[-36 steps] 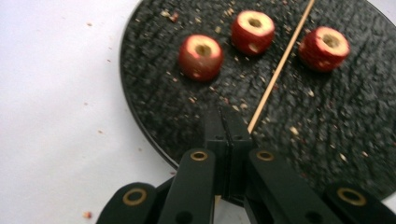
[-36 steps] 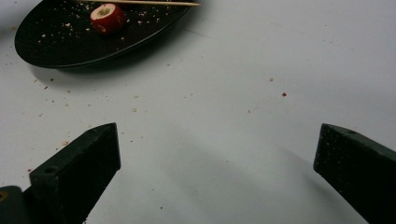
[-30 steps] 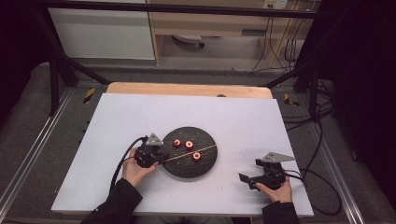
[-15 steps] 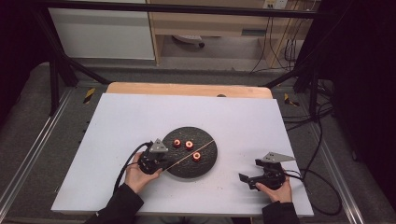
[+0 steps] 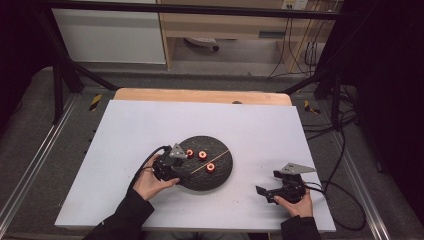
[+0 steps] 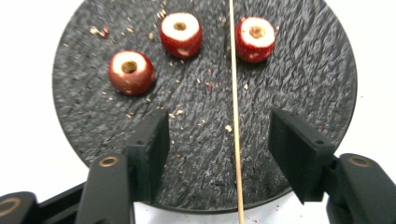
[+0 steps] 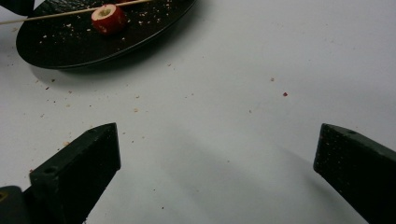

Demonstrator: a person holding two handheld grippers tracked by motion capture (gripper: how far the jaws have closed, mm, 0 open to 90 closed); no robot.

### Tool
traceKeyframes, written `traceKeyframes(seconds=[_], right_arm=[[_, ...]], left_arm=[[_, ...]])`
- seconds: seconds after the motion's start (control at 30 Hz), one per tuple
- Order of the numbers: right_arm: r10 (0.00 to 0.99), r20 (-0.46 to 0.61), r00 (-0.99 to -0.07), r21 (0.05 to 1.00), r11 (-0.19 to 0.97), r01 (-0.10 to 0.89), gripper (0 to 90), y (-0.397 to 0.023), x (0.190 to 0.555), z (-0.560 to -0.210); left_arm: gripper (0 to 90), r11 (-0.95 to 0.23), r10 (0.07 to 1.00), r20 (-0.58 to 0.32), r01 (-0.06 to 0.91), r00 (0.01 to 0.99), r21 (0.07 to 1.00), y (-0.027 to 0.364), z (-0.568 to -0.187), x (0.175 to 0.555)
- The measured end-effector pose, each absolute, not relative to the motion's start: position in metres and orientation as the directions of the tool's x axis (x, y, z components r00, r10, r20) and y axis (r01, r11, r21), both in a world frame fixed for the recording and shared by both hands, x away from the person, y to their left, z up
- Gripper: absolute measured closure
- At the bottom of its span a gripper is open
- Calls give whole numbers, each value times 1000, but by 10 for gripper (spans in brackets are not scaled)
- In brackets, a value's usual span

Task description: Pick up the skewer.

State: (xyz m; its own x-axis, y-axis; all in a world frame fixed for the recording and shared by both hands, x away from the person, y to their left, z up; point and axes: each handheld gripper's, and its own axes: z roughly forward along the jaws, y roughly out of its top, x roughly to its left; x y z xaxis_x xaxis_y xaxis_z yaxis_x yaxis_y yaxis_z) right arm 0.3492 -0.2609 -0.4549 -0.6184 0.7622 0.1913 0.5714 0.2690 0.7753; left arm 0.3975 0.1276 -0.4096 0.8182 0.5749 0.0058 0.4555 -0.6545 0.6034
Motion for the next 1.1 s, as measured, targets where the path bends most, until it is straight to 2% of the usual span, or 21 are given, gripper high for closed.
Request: traceKeyframes(seconds=[0.17,0.47,1.1], right_arm=[[762,191,-619,775,270,572,14,-261,349,-455],[760,188,-622,774,275,570,14,-260,350,-456],[759,190,-622,772,276,572,13,-260,350,-456]], left_arm=[[377,-668,575,-6,474,818,574,120,-413,401],[673,-683,587,-20,508,809,525,115,-416,403],[853,-718,566,-5,496,824,488,105,-417,402]])
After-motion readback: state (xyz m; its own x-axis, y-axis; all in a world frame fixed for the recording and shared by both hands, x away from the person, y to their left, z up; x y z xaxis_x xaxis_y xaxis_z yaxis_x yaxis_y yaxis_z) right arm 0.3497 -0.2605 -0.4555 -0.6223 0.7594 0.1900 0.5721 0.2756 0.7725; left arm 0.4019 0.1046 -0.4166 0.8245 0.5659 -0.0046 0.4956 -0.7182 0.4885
